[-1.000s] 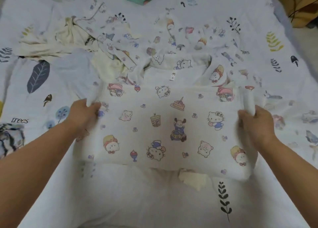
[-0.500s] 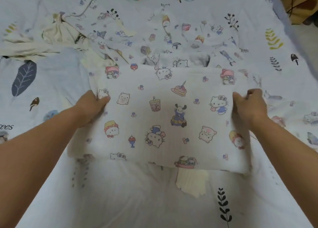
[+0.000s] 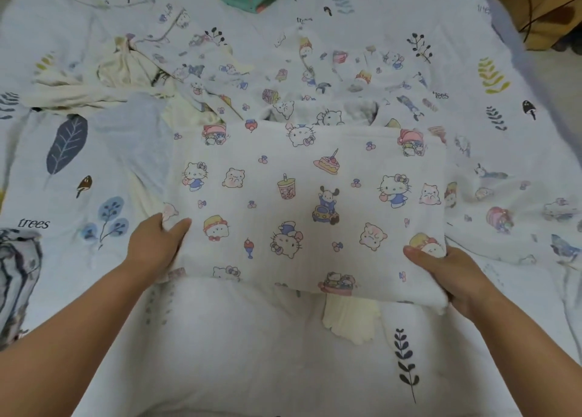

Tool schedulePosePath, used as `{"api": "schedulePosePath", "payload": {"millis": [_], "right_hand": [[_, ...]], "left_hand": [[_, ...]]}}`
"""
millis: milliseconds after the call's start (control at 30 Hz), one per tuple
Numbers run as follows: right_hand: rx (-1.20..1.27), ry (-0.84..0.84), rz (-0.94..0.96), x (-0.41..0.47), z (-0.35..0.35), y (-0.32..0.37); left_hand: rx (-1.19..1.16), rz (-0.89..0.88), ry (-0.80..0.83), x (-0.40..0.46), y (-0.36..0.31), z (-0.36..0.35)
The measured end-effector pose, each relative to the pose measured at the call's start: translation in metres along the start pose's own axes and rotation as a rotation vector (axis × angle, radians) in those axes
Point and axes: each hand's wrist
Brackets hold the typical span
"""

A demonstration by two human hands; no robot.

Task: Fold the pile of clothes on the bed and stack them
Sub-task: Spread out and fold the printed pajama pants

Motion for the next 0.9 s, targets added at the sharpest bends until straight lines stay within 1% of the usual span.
{"api": "schedulePosePath", "payload": {"millis": [100, 167, 233, 300, 367, 433, 533, 600, 667, 733, 800, 867, 900], "right_hand": [[0.0, -0.171, 0.195, -0.013, -0.008, 0.0], [-0.021, -0.278, 0.298, -0.031, -0.011, -0.001], [-0.023, -0.305, 0.329, -0.055, -0.009, -0.004], [-0.044, -0.264, 0.311, -0.079, -0.002, -0.015], [-0.103, -0.21, 0.265, -0.097, 0.005, -0.033], [-0.181, -0.184, 0.177, -0.105, 0.003, -0.056], [-0.266, -0.153, 0.013, -0.098, -0.011, -0.087], [-0.323, -0.16, -0.028, -0.091, -0.02, -0.099], [-0.296, -0.151, 0.045, -0.082, -0.026, -0.098], [-0.219, -0.217, 0.101, -0.072, -0.029, -0.09], [-0.216, -0.348, 0.162, -0.057, -0.031, -0.079], [-0.209, -0.516, 0.266, -0.044, -0.032, -0.069], [-0.166, -0.594, 0.323, -0.04, -0.032, -0.065]], "left_hand": [[-0.032, -0.095, -0.13, -0.016, -0.008, 0.006], [-0.039, -0.124, -0.175, -0.033, -0.011, 0.015], [-0.066, -0.116, -0.195, -0.055, -0.007, 0.03], [-0.094, -0.08, -0.201, -0.08, 0.007, 0.048], [-0.013, -0.059, -0.172, -0.107, 0.03, 0.063], [0.08, 0.001, -0.092, -0.135, 0.056, 0.069], [0.171, 0.111, 0.064, -0.163, 0.085, 0.06], [0.211, 0.144, 0.103, -0.167, 0.095, 0.051], [0.139, 0.137, 0.046, -0.157, 0.095, 0.044], [0.055, 0.125, -0.036, -0.14, 0.087, 0.039], [0.031, 0.048, -0.138, -0.12, 0.079, 0.035], [0.042, 0.005, -0.323, -0.103, 0.073, 0.034], [0.035, -0.003, -0.428, -0.096, 0.071, 0.034]]}}
Point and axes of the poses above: each hand's wrist, its own x-axis towards the middle knuckle, its own z-axis out of the back of the hand, y = z × x, and after that the axes turned 12 degrees about -z, right-handed
